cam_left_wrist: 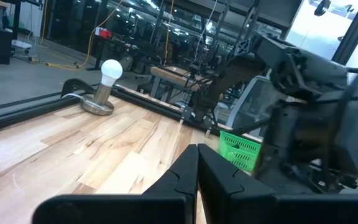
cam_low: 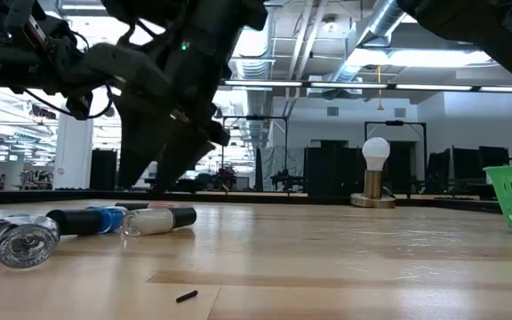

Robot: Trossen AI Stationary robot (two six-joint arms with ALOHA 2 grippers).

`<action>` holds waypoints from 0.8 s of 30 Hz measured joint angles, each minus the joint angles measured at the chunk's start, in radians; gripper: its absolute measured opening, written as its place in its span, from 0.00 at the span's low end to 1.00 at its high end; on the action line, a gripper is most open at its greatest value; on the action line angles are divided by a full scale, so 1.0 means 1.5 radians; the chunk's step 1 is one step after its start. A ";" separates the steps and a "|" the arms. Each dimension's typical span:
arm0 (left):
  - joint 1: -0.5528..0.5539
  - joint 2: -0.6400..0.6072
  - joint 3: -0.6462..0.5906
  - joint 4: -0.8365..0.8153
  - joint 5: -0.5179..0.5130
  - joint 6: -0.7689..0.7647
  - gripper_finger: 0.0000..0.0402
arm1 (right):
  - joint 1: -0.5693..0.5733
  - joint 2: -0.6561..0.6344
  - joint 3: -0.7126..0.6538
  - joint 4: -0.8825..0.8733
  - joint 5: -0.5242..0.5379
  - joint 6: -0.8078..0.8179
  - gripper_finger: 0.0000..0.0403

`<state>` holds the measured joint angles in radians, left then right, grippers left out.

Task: Pick & Place Nail Polish
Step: Put the pink nail polish into the green bin

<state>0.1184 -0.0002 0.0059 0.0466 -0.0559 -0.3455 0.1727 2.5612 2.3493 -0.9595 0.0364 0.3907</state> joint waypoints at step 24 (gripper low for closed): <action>0.000 0.000 0.000 -0.001 0.000 0.000 0.00 | -0.009 0.050 0.004 -0.073 -0.024 -0.068 0.22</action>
<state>0.1182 -0.0002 0.0059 0.0456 -0.0559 -0.3457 0.1598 2.6369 2.3559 -1.0686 -0.0001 0.2892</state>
